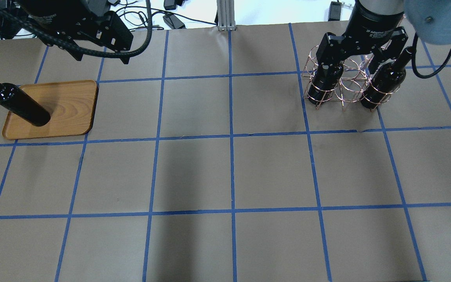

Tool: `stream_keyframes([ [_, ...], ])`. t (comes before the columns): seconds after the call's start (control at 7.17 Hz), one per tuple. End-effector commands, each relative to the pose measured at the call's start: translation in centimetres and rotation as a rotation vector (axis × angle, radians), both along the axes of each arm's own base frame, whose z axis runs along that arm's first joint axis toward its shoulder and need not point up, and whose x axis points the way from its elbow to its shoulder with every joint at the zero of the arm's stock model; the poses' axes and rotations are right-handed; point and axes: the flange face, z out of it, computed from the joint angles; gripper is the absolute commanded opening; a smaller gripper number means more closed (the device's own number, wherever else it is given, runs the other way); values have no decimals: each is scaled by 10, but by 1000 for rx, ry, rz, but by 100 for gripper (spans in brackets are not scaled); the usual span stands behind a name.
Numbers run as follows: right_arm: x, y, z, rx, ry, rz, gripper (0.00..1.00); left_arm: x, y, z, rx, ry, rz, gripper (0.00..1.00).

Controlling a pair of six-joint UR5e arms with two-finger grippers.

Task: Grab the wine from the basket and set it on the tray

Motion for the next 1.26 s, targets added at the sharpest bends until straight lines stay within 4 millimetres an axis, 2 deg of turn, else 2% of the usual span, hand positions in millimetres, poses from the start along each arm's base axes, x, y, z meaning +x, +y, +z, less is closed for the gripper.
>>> stream_keyframes([
  [0.0, 0, 0, -1, 3, 1, 0, 100, -3, 3, -28, 28, -33, 7, 100],
  [0.42, 0, 0, -1, 4, -1, 0, 100, 0, 5, -25, 29, 19, 23, 100],
  [0.56, 0, 0, -1, 4, 1, 0, 100, 8, 2, -25, 31, 21, 40, 100],
  [1.12, 0, 0, -1, 4, 1, 0, 100, 15, 3, -30, 43, 17, 59, 100],
])
